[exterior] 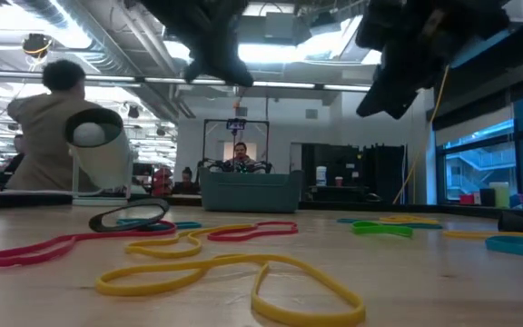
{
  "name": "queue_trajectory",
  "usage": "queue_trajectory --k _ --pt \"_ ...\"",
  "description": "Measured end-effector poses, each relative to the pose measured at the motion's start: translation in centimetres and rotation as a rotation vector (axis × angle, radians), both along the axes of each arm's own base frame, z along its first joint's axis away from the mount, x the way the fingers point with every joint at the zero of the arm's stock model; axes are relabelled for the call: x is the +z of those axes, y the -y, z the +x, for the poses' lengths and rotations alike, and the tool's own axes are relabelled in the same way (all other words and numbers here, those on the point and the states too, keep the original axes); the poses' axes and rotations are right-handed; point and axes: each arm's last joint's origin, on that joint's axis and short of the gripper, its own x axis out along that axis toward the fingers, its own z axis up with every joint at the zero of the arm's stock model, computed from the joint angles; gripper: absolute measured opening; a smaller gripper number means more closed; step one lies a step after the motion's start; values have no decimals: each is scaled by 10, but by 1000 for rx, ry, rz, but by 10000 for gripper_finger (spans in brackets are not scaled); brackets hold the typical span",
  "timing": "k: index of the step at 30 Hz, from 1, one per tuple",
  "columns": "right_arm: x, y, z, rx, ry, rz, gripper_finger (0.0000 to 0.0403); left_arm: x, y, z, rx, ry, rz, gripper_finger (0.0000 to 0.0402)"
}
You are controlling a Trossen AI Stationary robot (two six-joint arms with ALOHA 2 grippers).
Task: Pick and place rubber bands into bin
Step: Put the red rubber band into the blue bin
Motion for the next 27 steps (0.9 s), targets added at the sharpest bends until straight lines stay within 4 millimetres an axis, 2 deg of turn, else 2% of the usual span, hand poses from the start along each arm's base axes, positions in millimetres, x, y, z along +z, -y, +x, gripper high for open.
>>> queue_trajectory --k 6,9,11,16,22,27 --pt "0 24 2 -110 -2 18 6 8 -69 -12 51 49 131 3" --pt "0 32 2 -156 -3 32 3 4 -97 -17 40 69 129 2" --pt "0 37 2 -182 -4 42 3 -6 -112 -16 22 69 103 3" --pt "0 45 1 -244 -6 77 7 -36 -138 1 -38 116 76 3" --pt "0 51 1 -286 -7 95 9 -75 -158 31 -82 -23 60 3" --pt "0 56 0 -305 -7 97 9 -102 -168 47 -120 -143 43 4"
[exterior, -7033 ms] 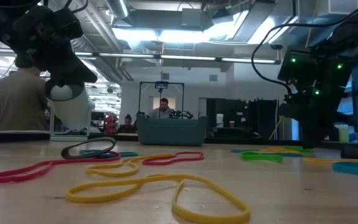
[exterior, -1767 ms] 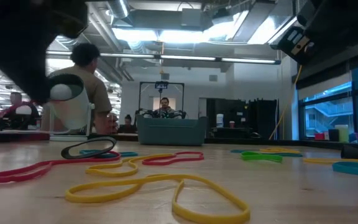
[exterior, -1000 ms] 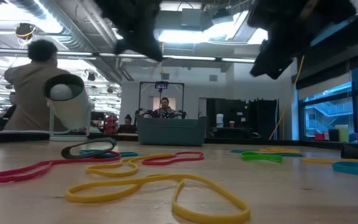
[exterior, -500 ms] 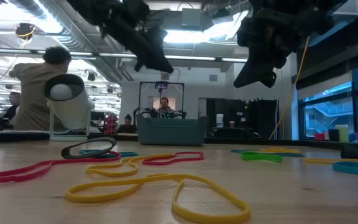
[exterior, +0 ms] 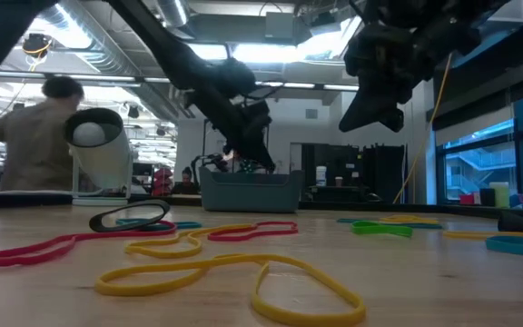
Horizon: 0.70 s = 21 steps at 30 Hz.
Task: Pick and place rubber bands into bin
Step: Put the red rubber band into the blue bin, then put the blue rubber band into the blue bin
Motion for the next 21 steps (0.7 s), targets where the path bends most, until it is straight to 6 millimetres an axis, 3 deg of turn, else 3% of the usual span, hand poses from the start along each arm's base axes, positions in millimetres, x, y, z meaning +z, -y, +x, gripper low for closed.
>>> queue_trajectory --k 7,13,21 --pt "-1 1 -1 -5 -11 1 9 -10 -6 10 -73 -164 -30 41" --pt "-2 1 -2 14 -23 -18 9 -2 -7 11 -49 -192 -45 98" --pt "-4 1 -4 54 -62 -55 9 13 -4 5 62 -381 -54 150"
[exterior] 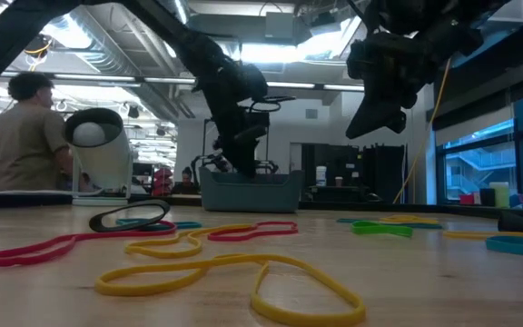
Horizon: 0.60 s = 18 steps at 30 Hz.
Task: Pick and place rubber bands into bin
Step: Put the blue rubber band into the blue bin
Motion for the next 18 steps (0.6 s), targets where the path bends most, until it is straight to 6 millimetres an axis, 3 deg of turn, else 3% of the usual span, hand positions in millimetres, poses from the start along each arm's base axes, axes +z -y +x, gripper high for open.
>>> queue_trajectory --k 10,14,18 --pt "-7 -4 -8 119 -108 49 10 -2 26 -3 224 -99 -179 151" --pt "-9 -4 -11 152 -137 25 10 10 53 6 182 -29 -180 108" --pt "-9 -4 -11 172 -134 7 10 22 85 6 137 41 -119 36"
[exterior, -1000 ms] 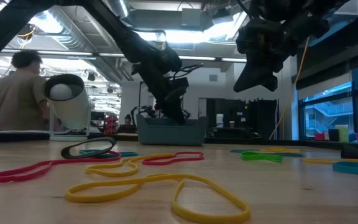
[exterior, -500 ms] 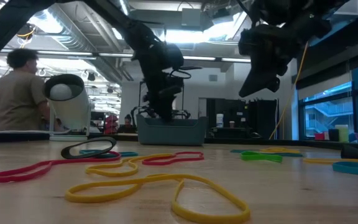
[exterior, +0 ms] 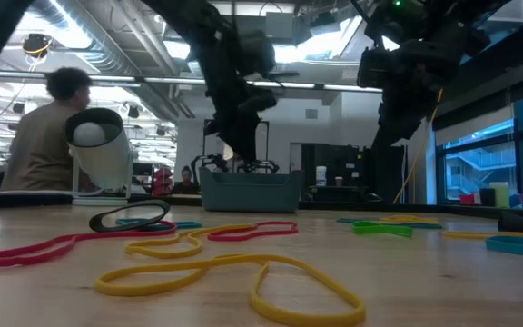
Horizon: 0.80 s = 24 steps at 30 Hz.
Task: Pick and place rubber bands into bin
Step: Put the blue rubber band into the blue bin
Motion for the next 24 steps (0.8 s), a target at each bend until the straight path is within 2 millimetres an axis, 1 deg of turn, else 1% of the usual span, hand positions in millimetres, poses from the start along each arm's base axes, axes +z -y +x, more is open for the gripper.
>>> queue_trajectory --k 1,2,4,7,10,14,19,24 --pt "0 0 0 6 2 -5 10 3 8 -3 4 19 17 18" --pt "0 0 0 13 3 -10 10 4 16 -8 9 37 25 11" --pt "0 0 0 15 6 -13 10 8 33 -19 17 88 31 5" --pt "1 0 1 14 16 -14 10 6 59 -42 28 166 9 2" --pt "4 1 4 13 60 -18 10 9 83 -62 20 287 1 3" --pt "7 1 8 -10 113 -9 10 7 109 -89 24 367 24 2" --pt "7 3 9 -89 109 -26 10 2 125 -113 8 378 47 2" --pt "7 2 8 -163 99 1 3 -7 130 -128 -34 360 35 2"
